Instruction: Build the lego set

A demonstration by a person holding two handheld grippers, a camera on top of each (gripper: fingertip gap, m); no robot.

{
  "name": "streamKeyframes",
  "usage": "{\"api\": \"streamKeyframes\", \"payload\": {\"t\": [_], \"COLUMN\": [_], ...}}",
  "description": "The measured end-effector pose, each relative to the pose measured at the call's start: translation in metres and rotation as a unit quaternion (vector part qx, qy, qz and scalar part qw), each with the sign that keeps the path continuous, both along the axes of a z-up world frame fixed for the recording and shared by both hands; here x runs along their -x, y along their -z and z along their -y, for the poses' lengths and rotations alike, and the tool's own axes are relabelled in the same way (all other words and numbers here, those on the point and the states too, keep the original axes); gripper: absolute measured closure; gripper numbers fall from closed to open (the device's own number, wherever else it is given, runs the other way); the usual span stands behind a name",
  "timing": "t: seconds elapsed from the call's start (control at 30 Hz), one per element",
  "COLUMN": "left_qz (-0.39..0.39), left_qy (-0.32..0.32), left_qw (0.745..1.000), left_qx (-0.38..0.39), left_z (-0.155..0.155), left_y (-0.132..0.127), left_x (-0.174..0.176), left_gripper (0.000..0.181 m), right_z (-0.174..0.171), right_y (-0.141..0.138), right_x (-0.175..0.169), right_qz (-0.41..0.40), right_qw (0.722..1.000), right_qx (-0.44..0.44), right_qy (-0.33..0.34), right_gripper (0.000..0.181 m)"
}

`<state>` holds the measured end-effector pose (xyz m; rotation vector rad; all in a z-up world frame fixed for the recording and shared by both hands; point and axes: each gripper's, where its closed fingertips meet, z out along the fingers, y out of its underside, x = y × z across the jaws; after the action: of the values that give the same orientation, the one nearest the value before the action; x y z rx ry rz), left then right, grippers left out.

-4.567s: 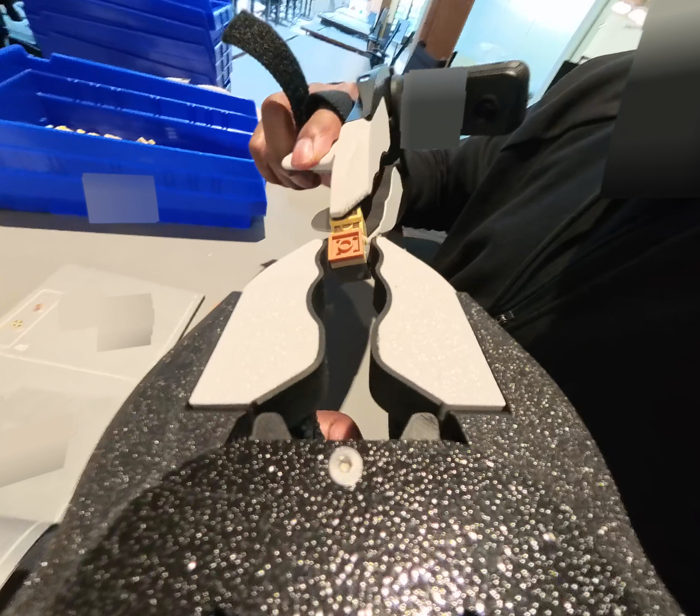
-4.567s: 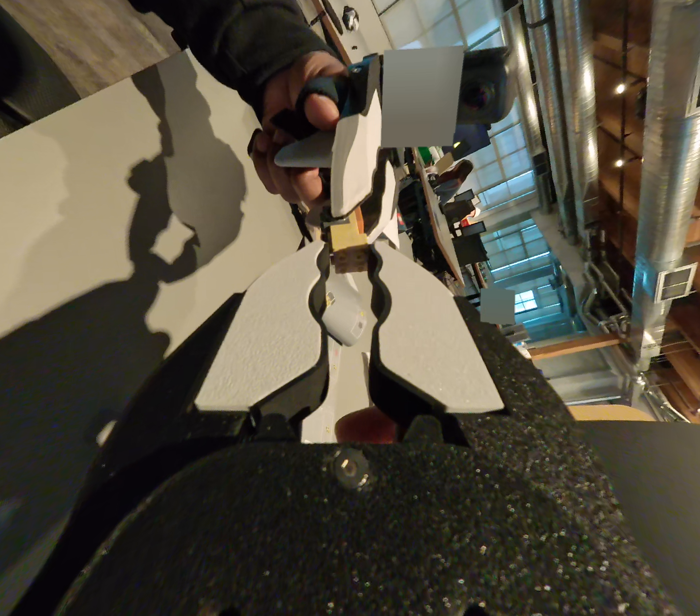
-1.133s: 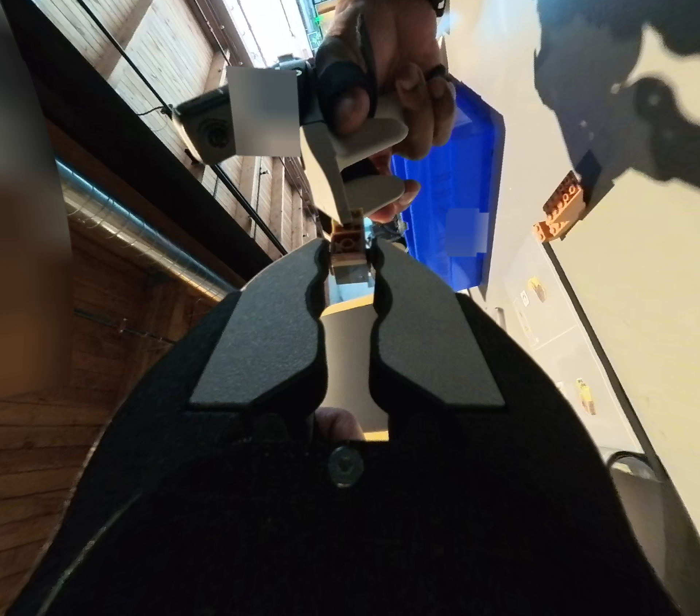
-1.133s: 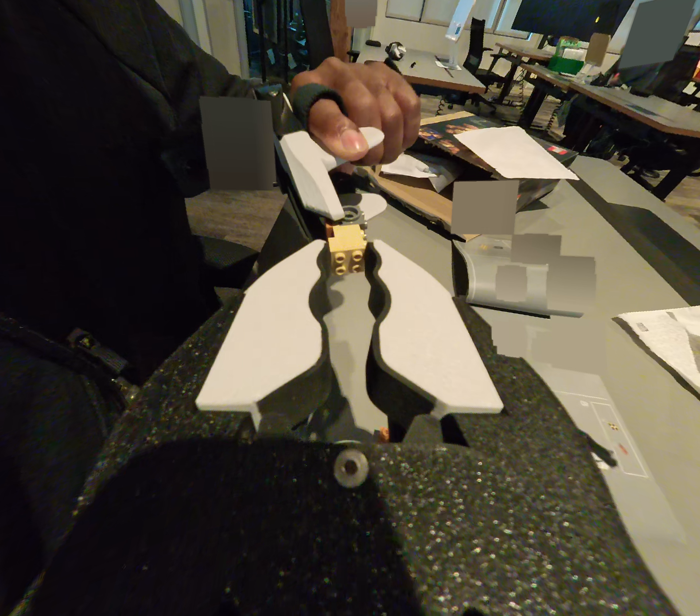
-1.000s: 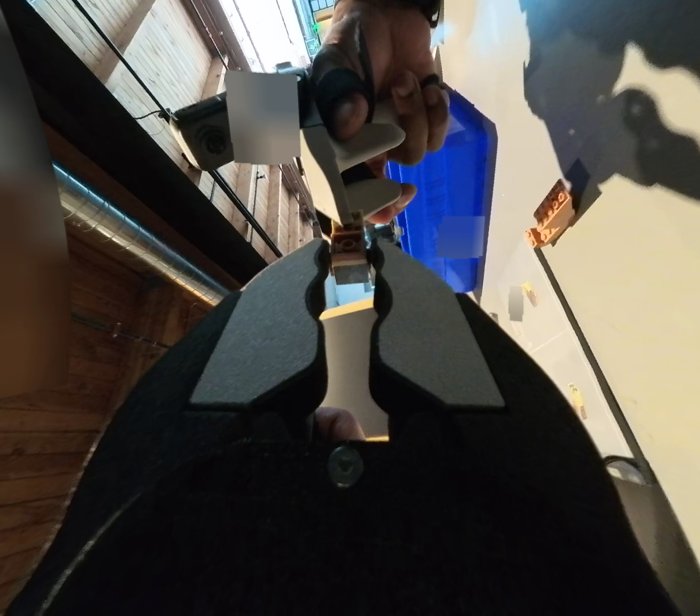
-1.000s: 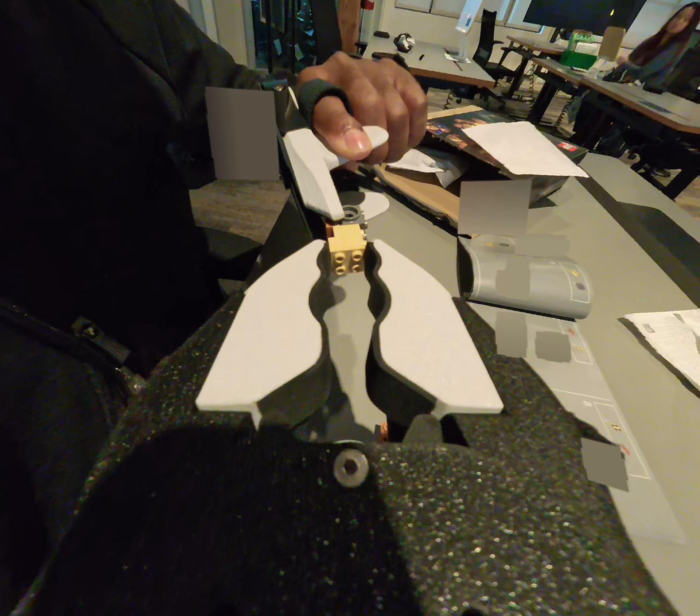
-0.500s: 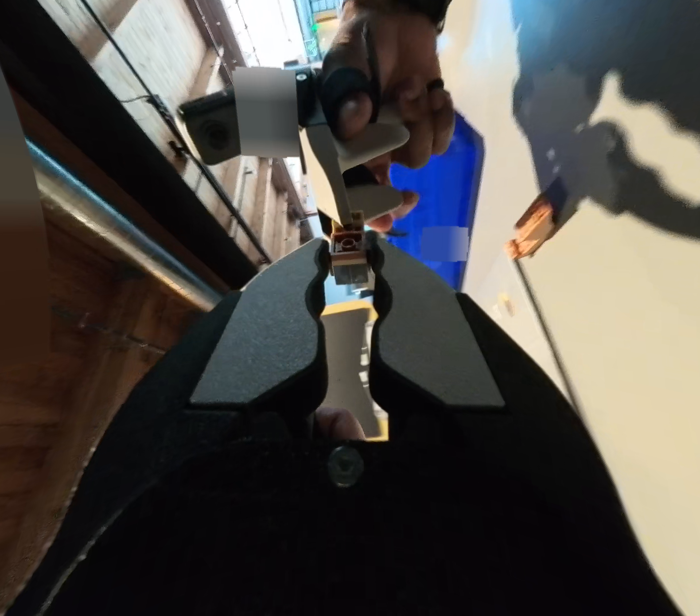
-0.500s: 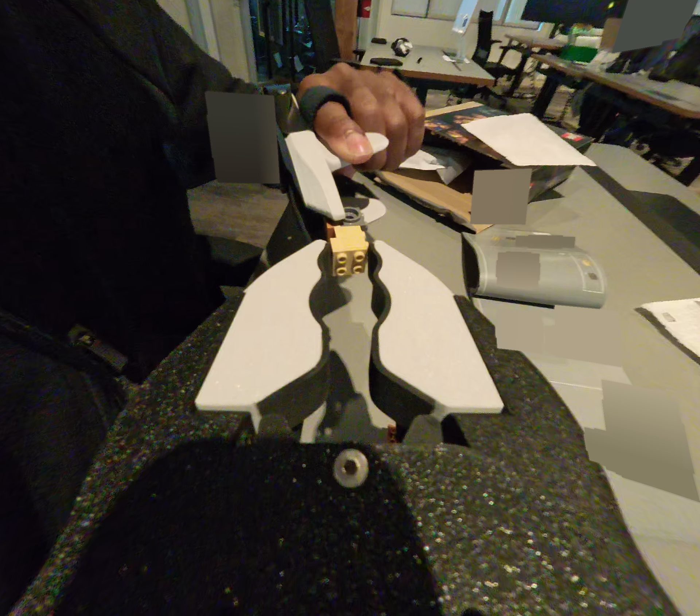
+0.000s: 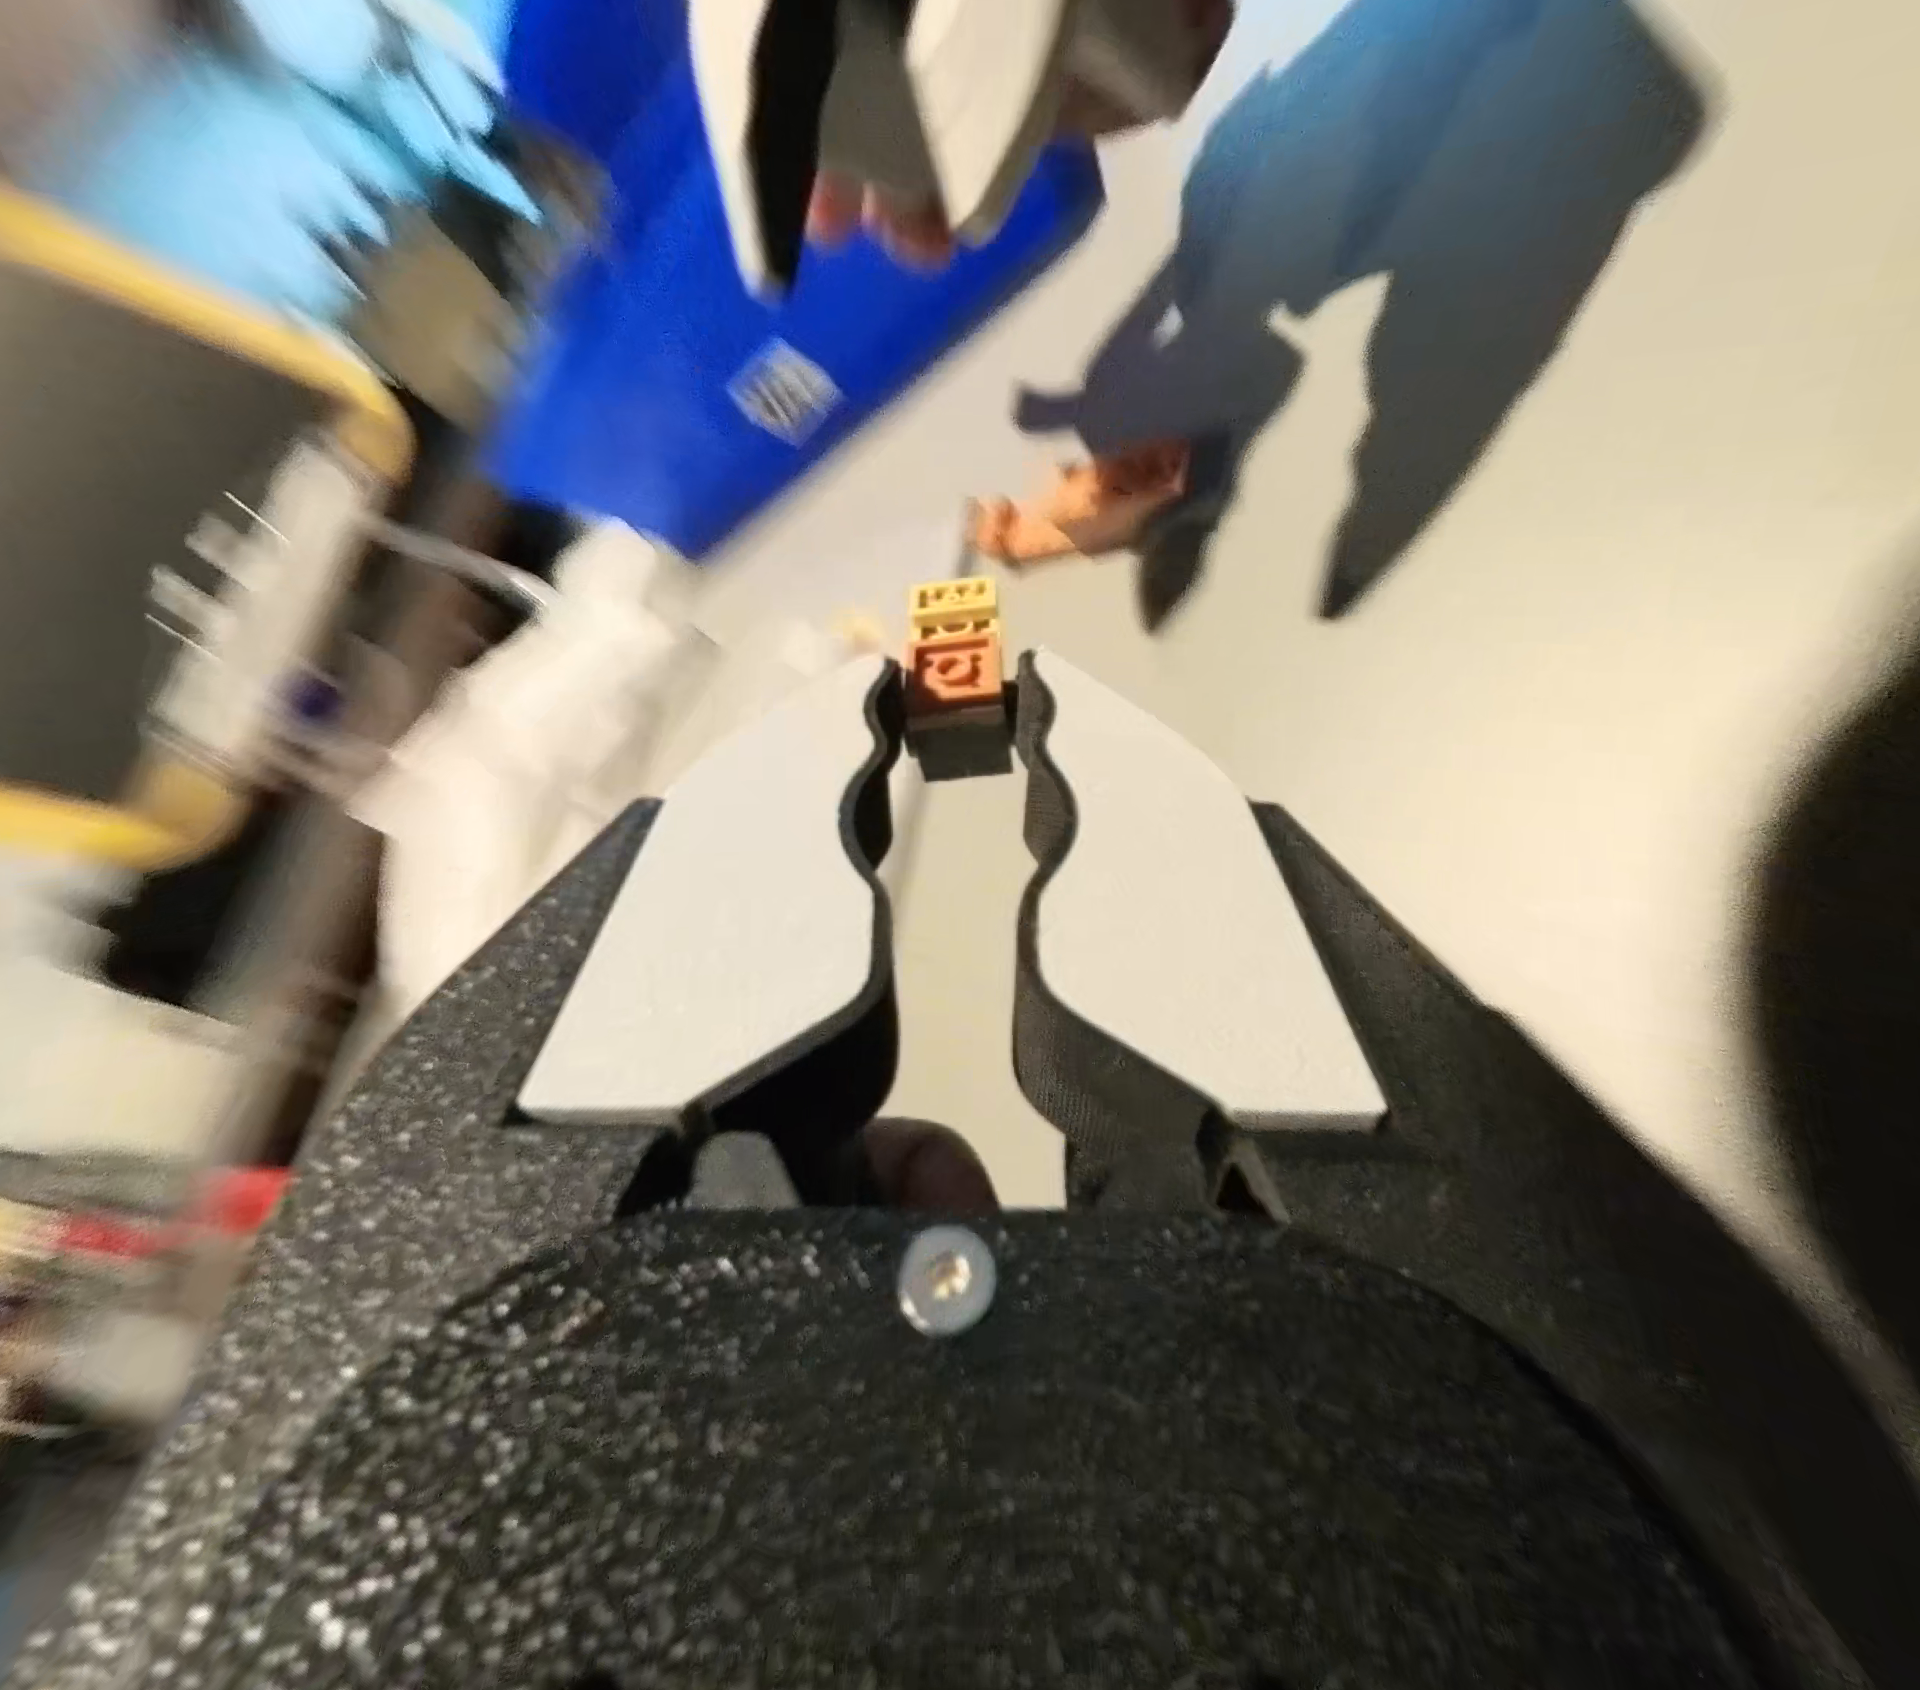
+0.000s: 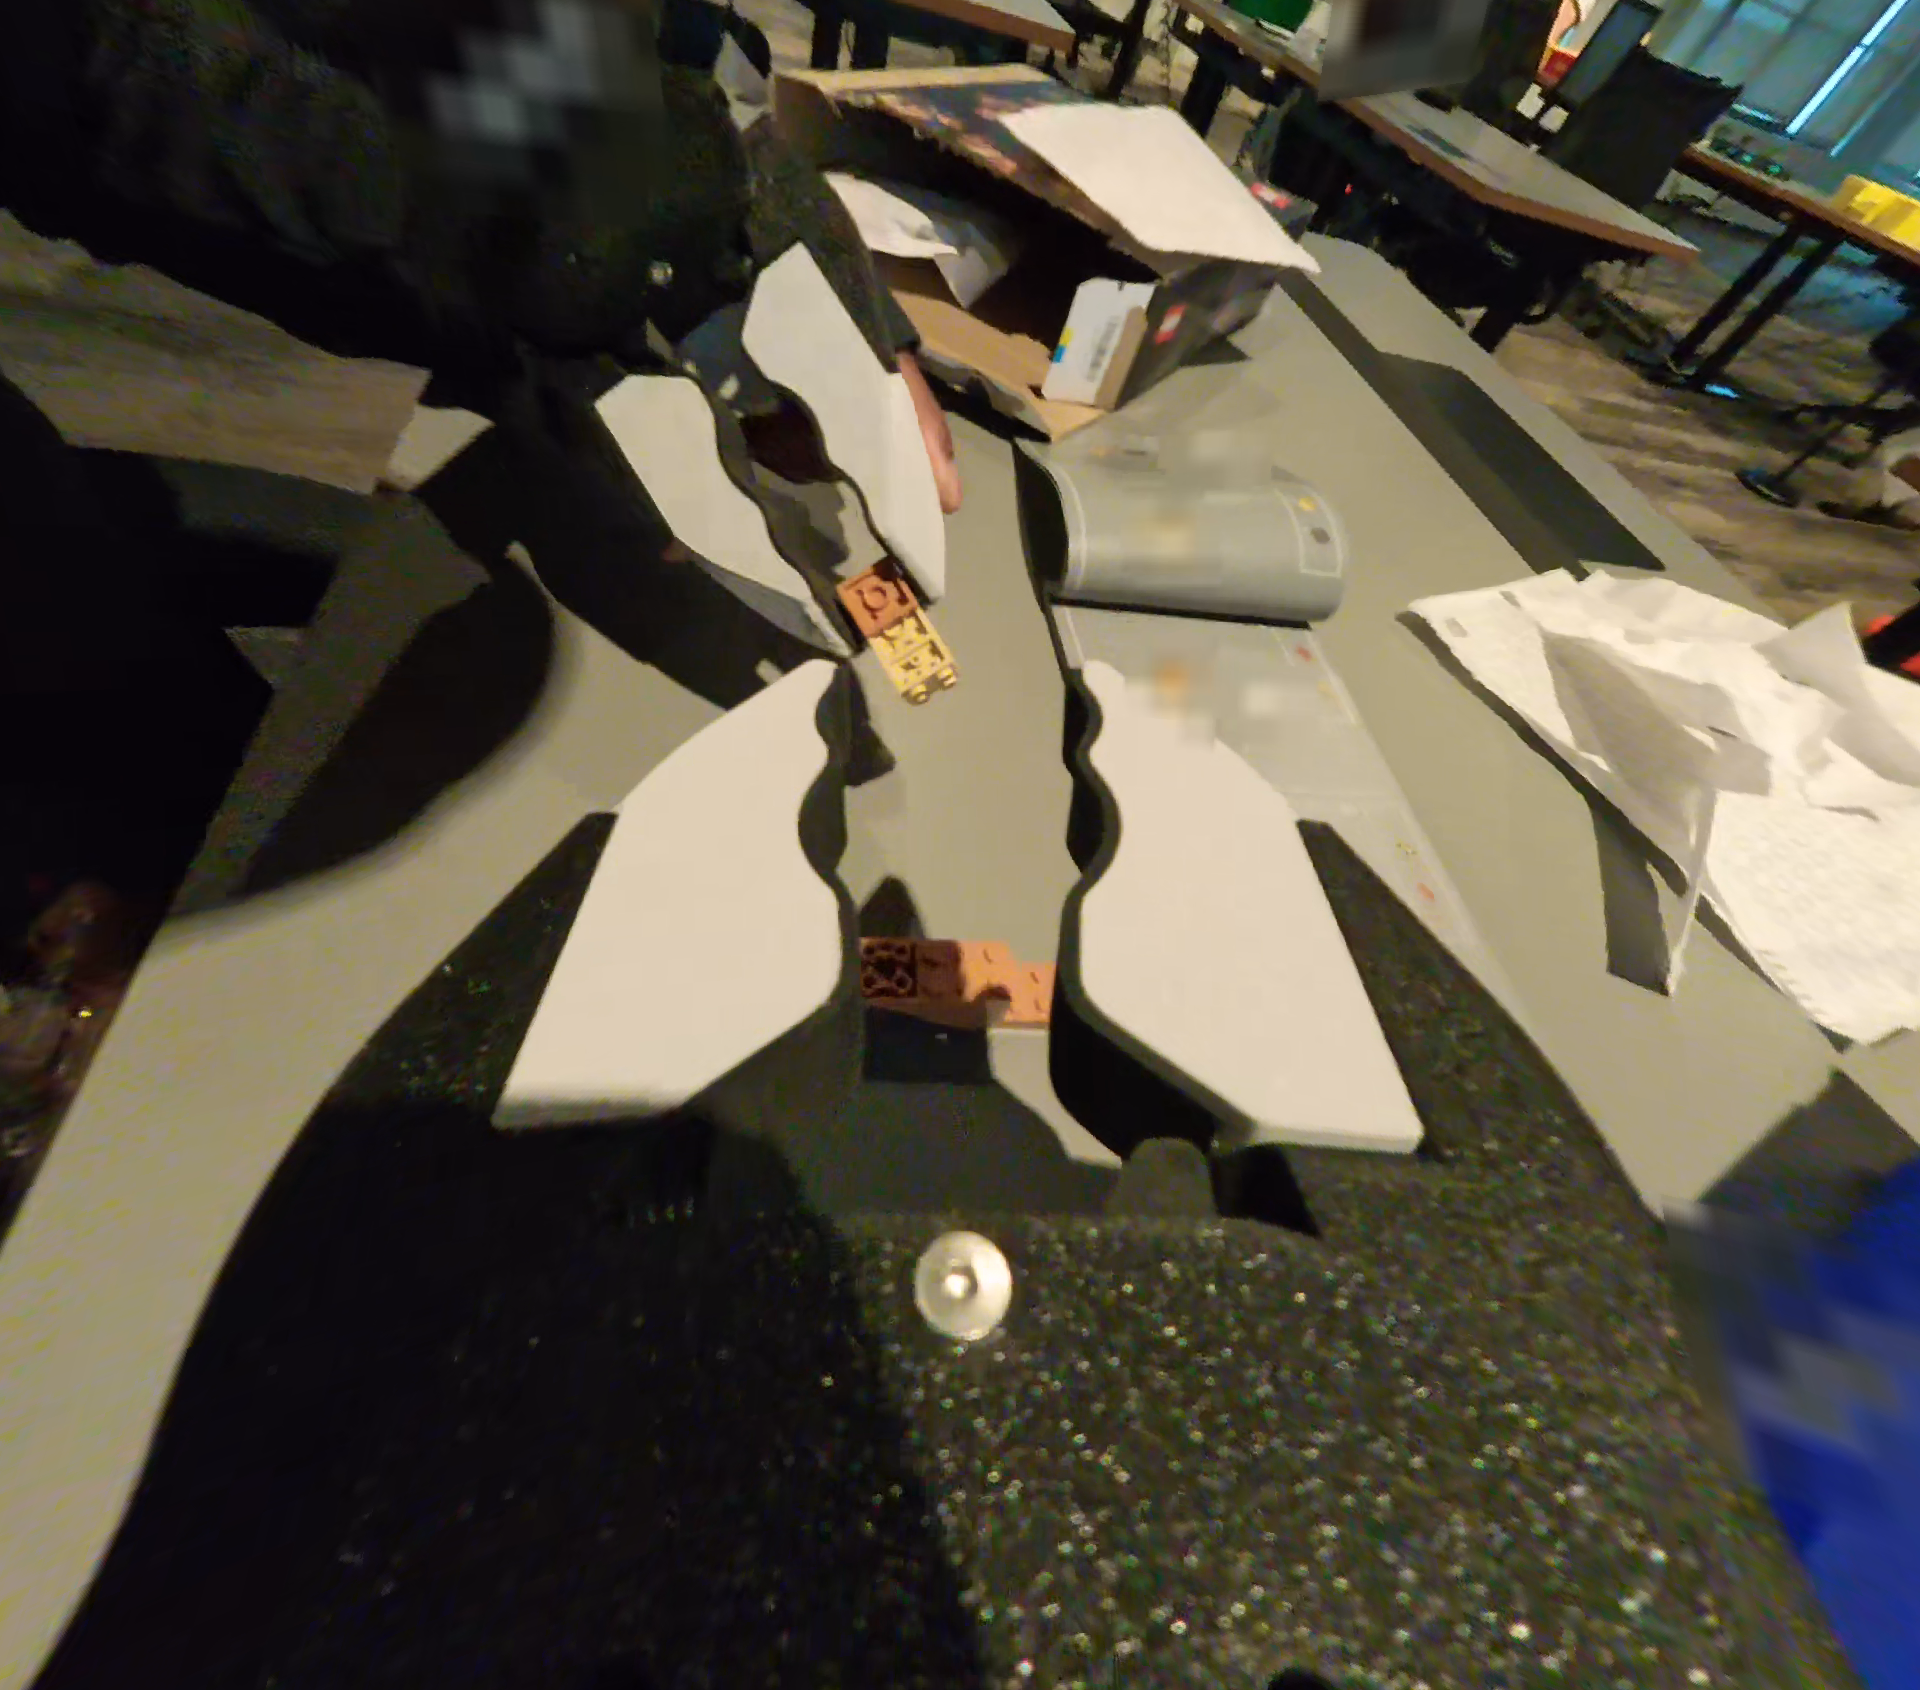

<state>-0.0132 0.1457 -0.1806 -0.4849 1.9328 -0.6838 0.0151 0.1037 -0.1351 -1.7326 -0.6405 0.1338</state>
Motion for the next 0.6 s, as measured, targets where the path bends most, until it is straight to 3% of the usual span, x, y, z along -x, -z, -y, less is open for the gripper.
{"api": "streamKeyframes", "payload": {"t": [0.17,0.3,0.6], "left_qz": [-0.084,-0.120,-0.151], "left_qy": [-0.035,-0.044,-0.058], "left_qw": [0.988,0.977,0.947], "left_qx": [0.124,0.173,0.279], "left_z": [-0.007,-0.007,-0.006], "left_y": [0.018,0.023,0.014], "left_x": [-0.008,-0.012,-0.017], "left_gripper": [0.161,0.161,0.161], "right_z": [-0.003,-0.004,-0.003], "right_y": [0.007,0.010,0.008], "right_x": [-0.008,-0.012,-0.014], "right_qz": [0.004,0.014,0.038], "right_qw": [1.000,0.999,0.997], "right_qx": [-0.007,-0.020,-0.055], "right_qy": [0.017,0.026,0.028], "right_gripper": [0.146,0.148,0.151]}}
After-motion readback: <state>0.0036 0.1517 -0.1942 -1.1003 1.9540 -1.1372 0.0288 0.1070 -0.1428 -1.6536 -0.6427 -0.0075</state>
